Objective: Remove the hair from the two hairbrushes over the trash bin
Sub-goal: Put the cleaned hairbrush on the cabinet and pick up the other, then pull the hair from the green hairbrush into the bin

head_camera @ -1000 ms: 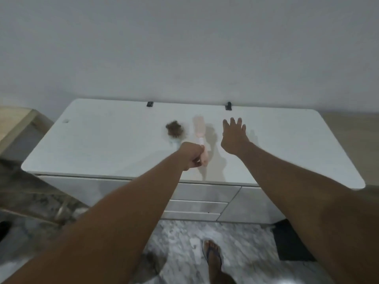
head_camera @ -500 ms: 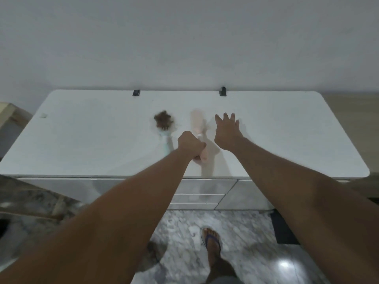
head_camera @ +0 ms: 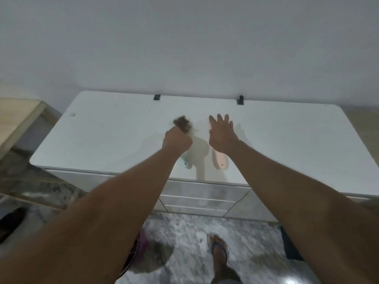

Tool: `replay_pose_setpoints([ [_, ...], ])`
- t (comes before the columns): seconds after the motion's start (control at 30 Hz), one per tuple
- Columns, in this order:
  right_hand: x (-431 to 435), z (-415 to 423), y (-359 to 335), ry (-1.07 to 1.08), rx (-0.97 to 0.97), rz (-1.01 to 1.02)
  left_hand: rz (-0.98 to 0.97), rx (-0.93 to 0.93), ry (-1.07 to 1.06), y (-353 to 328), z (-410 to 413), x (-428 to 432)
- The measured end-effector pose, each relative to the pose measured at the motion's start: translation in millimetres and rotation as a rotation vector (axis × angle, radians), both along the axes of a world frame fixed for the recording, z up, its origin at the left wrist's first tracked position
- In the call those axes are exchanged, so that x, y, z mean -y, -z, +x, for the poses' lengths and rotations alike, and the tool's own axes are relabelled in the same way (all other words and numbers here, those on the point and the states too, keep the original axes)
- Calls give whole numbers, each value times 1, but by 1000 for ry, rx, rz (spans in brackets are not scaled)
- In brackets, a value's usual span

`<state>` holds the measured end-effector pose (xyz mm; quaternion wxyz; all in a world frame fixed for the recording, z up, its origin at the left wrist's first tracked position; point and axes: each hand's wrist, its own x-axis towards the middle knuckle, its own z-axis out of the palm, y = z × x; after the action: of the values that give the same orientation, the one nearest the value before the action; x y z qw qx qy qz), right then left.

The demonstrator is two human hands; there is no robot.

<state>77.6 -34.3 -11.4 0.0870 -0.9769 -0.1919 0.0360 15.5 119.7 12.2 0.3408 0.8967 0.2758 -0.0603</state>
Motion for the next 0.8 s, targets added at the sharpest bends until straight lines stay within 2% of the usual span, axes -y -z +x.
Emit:
replay_pose_setpoints([
  [0.2, -18, -5, 8, -27, -48, -10, -8, -85, 46, 16, -8, 4],
  [0.3, -21, -4, 10, -32, -56, -12, -58, -96, -9, 22, -7, 3],
  [0.63, -35, 4, 9, -37, -60, -17, -580, -82, -386, 14, 0, -12],
  [0.8, -59, 2, 3, -85, -71, -20, -748, -32, -510, 11, -9, -36],
])
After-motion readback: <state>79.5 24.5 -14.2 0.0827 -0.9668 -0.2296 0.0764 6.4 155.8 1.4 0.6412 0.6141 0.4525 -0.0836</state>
